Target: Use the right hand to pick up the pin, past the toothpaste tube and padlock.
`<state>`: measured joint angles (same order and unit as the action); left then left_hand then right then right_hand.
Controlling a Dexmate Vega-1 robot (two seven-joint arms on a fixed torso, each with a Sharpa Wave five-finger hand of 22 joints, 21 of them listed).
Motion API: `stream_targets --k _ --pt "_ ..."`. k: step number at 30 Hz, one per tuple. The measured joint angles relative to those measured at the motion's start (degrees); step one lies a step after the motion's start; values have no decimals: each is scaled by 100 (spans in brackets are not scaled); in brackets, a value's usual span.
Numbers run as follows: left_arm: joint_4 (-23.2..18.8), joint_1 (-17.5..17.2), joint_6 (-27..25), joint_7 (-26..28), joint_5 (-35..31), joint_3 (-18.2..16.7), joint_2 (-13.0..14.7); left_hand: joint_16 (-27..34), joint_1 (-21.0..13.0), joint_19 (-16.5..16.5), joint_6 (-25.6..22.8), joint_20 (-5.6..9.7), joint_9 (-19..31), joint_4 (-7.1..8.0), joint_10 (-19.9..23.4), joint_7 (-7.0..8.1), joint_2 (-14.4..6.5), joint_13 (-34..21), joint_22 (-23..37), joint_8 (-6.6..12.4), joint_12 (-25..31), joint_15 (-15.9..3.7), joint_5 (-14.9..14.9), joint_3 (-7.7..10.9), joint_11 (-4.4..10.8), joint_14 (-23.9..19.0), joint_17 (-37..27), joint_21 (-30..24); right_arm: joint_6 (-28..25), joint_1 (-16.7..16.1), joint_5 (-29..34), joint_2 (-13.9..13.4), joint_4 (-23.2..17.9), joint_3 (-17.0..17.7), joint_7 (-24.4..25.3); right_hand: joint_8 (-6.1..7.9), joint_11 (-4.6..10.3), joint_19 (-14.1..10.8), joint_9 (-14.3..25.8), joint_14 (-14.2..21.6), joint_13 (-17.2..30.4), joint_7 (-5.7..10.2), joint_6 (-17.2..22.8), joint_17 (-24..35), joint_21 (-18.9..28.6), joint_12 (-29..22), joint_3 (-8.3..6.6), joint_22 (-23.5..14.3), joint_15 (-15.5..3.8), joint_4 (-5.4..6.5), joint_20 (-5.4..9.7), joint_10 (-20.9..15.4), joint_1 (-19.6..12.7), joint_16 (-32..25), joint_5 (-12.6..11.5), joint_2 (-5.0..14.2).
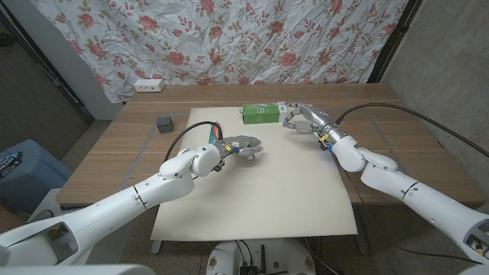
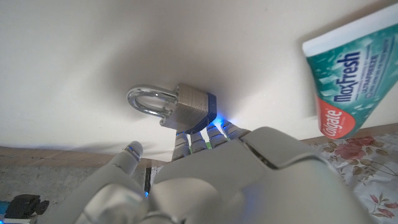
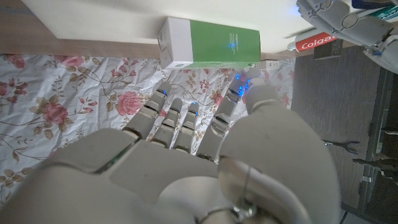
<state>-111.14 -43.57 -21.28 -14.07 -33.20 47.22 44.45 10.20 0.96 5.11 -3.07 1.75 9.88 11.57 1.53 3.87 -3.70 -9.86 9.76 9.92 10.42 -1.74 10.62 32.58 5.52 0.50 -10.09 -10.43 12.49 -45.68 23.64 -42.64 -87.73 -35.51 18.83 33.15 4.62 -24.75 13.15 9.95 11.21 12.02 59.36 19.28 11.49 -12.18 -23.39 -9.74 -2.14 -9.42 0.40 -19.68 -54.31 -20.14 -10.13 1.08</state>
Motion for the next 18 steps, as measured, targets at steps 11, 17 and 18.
stream_targets --k 11,17,18 --pt "-33 -12 -31 -41 11 -9 9 0 0 0 0 0 0 -23 -1 0 0 2 -1 0 0 0 0 -24 0 0 3 0 121 61 -88 163 203 -79 0 -25 -2 0 1 0 0 0 0 28 0 0 0 0 0 0 0 -60 -23 0 0 23" --pt "-37 -14 -36 -47 21 -11 10 0 0 0 0 0 0 -23 31 0 0 2 -2 26 -1 0 0 -72 -32 1 5 -27 148 101 -101 233 317 -136 0 -40 -2 0 2 0 0 0 0 27 0 0 0 0 0 0 0 -60 -23 1 0 23" --pt "-37 -14 -37 -48 23 -11 9 5 0 0 0 0 0 -23 30 1 0 2 -3 26 -1 -1 0 -72 -32 -1 6 -42 156 108 -102 242 335 -145 -3 -44 -2 0 2 0 0 0 0 28 0 0 0 0 -1 0 0 -60 -23 1 1 23"
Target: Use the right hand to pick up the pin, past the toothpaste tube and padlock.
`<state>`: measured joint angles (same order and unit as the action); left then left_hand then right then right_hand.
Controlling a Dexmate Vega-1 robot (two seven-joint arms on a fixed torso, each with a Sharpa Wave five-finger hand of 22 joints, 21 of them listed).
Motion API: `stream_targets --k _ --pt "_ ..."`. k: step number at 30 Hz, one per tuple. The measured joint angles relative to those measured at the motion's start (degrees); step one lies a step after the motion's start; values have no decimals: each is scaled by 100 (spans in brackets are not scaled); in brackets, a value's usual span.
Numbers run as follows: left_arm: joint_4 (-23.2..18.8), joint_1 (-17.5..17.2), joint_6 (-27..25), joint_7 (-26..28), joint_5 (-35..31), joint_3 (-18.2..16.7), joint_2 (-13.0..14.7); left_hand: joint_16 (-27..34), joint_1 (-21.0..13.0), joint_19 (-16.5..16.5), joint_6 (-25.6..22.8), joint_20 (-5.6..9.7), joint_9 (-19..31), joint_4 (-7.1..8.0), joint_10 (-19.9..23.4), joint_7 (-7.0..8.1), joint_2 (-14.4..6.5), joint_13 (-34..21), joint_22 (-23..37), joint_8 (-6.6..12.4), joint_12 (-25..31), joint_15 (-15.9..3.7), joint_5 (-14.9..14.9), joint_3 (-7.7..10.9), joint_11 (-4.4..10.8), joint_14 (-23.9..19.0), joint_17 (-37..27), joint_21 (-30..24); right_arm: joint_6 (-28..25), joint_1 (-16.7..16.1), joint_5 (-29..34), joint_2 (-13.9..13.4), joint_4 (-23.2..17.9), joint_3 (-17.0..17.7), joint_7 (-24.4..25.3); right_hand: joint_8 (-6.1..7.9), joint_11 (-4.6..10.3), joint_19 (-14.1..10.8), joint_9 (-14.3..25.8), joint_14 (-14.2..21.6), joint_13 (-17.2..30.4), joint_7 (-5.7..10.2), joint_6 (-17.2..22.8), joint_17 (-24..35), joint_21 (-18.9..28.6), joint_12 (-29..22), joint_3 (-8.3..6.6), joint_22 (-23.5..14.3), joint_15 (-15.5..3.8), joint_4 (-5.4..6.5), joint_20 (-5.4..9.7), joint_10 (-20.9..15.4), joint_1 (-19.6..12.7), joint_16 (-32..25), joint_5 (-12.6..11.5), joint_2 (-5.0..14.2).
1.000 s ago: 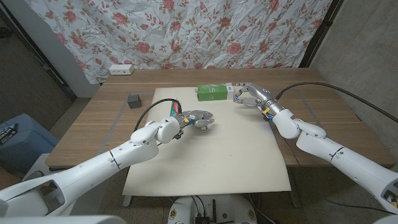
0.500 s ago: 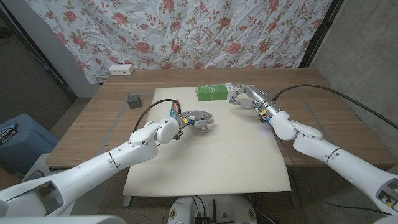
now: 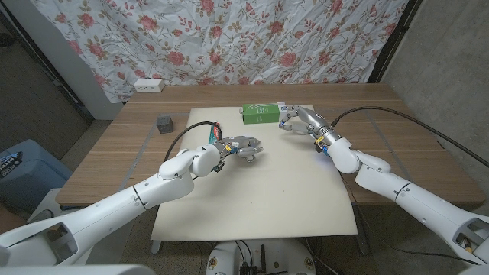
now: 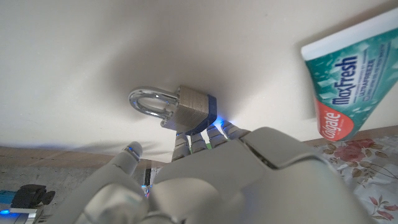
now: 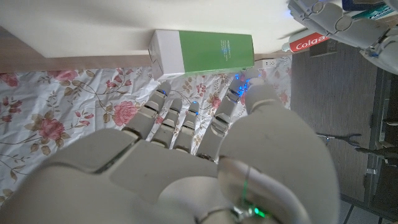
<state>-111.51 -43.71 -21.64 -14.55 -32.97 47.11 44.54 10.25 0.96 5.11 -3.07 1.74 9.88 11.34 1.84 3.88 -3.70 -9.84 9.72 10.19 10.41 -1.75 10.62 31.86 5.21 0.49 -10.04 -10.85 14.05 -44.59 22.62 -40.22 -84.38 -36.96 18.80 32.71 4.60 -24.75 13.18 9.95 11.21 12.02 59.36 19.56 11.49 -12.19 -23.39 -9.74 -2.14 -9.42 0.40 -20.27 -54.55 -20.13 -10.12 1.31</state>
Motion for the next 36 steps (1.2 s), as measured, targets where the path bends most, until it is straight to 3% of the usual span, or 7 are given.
stream_targets --k 12,36 --pt "4 19 -4 -66 63 -8 -6 18 0 -22 -32 22 0 -7 20 -31 0 9 3 0 23 -30 0 -41 -21 -29 1 -3 7 66 7 98 191 -122 -17 12 0 21 1 0 0 0 0 0 0 0 0 0 0 0 -21 0 0 0 0 0" --pt "-10 48 -1 -93 218 -24 25 17 0 -21 -177 21 -2 17 19 53 0 7 31 21 23 -30 0 -158 -20 -29 2 -2 -42 158 128 253 532 -372 126 11 0 20 -15 0 0 0 0 27 0 0 0 0 0 0 -20 0 -21 0 17 21"
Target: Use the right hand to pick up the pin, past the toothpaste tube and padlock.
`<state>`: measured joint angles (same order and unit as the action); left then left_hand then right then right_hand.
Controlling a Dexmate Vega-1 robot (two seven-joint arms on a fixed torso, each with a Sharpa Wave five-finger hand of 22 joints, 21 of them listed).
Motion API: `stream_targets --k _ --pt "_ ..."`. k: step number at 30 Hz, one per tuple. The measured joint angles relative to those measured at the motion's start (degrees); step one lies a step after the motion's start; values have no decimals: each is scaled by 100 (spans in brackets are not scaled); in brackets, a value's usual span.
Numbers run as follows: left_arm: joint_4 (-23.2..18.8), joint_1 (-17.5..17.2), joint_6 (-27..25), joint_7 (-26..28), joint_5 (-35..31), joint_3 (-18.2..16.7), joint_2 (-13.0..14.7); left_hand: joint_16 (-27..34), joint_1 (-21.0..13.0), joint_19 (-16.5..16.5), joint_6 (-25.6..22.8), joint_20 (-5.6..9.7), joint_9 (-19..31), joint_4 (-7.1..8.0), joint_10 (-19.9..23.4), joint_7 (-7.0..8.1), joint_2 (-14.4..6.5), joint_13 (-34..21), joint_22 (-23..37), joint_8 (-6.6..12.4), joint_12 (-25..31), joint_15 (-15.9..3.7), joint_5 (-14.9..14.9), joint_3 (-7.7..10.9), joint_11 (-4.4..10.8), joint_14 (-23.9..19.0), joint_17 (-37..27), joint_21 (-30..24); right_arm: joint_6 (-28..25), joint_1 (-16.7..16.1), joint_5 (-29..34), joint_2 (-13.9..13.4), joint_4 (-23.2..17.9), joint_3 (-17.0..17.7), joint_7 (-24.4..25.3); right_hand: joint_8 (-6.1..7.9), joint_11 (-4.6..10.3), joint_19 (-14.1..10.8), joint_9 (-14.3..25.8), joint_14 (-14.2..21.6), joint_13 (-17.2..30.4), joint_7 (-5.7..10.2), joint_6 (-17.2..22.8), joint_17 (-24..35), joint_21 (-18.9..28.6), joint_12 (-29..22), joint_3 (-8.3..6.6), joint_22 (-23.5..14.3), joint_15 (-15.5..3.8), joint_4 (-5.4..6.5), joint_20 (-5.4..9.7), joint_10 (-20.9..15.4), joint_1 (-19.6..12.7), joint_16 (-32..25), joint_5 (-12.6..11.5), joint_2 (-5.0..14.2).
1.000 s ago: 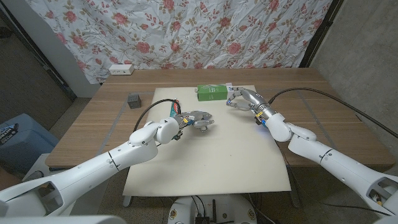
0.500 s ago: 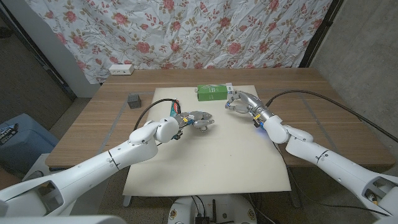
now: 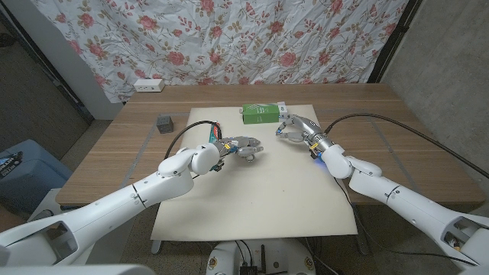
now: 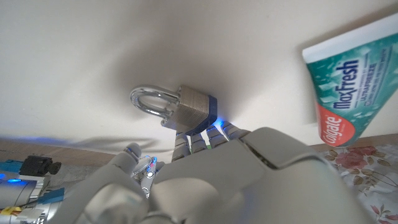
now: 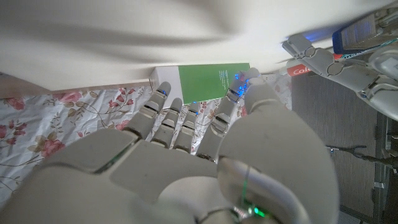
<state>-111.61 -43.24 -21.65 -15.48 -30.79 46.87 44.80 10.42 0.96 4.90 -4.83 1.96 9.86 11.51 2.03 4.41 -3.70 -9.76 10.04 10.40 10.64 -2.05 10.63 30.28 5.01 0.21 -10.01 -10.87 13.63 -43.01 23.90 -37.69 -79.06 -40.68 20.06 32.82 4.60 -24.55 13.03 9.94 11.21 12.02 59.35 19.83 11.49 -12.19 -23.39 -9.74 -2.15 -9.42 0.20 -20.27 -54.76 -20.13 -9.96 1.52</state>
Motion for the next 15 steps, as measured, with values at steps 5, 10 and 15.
stream_targets --k 5,10,15 --pt "-14 9 -7 -23 -1 2 9 0 0 -22 0 -22 1 14 0 0 0 0 0 0 0 0 0 -34 0 0 0 0 3 7 10 26 62 -34 43 -2 0 0 -15 0 0 0 0 0 0 0 1 0 0 1 0 0 0 0 0 0" --pt "-21 21 -22 -42 -10 12 11 0 0 -54 0 9 1 8 0 0 0 0 0 0 0 0 0 -41 0 0 0 1 3 19 12 53 133 -71 89 -5 0 0 -15 0 0 0 0 -1 0 0 24 0 0 24 0 0 0 0 1 0" --pt "-23 30 -33 -59 -16 23 12 0 0 -54 1 9 0 19 0 0 0 0 -3 0 0 0 0 -52 0 0 1 1 1 27 12 72 191 -98 111 -11 0 0 -14 0 0 0 0 -1 0 0 47 0 0 1 0 0 1 0 4 -1"
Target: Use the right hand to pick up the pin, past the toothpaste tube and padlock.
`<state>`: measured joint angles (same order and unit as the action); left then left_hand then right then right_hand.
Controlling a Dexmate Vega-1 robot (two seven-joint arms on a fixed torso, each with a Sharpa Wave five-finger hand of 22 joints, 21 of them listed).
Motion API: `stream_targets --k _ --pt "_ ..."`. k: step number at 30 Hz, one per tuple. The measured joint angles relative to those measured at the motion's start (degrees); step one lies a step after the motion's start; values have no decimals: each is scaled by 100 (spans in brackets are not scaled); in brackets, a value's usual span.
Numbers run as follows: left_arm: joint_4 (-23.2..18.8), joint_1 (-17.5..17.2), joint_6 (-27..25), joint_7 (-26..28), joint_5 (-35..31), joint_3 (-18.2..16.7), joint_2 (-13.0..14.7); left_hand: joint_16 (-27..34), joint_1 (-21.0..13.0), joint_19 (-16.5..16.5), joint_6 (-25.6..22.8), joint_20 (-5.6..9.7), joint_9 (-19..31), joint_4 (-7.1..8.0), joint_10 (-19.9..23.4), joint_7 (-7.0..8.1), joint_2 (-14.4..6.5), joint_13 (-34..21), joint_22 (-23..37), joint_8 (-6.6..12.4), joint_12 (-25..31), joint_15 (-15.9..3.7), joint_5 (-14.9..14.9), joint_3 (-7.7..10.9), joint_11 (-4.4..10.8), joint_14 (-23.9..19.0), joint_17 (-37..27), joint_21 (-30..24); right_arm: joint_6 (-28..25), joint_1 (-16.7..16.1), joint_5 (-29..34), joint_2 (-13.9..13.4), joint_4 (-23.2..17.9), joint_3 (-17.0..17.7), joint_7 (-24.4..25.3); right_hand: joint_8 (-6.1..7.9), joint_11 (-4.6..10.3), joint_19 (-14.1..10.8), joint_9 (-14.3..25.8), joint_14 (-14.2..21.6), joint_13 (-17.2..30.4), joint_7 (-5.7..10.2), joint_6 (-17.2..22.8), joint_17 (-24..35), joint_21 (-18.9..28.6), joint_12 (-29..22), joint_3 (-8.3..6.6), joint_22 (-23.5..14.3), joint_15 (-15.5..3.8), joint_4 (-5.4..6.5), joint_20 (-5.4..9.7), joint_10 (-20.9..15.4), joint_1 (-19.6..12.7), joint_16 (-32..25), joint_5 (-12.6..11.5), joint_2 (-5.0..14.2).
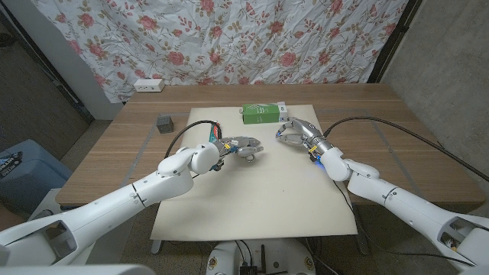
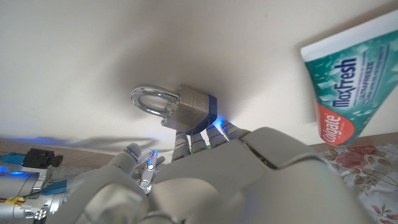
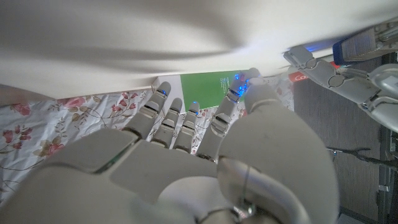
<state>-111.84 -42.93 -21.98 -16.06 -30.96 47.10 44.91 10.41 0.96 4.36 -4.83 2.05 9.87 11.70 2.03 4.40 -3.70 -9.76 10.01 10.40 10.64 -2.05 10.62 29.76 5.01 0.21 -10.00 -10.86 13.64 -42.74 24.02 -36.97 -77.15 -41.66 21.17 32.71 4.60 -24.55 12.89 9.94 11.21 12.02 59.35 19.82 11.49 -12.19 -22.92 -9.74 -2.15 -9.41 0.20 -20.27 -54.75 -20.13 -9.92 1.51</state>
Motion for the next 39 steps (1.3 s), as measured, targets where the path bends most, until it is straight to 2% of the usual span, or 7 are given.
stream_targets --k 17,39 --pt "10 36 -52 -70 -3 35 -20 -5 0 2 1 0 0 -34 -1 0 0 4 1 -2 -1 0 0 -60 0 1 -2 -25 18 98 -82 69 244 -94 11 -44 0 0 8 0 0 0 0 -1 0 0 0 0 0 0 0 0 0 0 1 0" --pt "26 91 -193 -178 48 89 -36 -19 0 4 1 1 0 -41 -1 0 0 0 -27 -3 -7 -1 44 -102 1 2 2 -22 73 193 -120 84 441 -175 -22 -22 0 0 4 -96 14 0 0 26 -1 33 0 3 11 -1 1 0 1 23 14 -1"
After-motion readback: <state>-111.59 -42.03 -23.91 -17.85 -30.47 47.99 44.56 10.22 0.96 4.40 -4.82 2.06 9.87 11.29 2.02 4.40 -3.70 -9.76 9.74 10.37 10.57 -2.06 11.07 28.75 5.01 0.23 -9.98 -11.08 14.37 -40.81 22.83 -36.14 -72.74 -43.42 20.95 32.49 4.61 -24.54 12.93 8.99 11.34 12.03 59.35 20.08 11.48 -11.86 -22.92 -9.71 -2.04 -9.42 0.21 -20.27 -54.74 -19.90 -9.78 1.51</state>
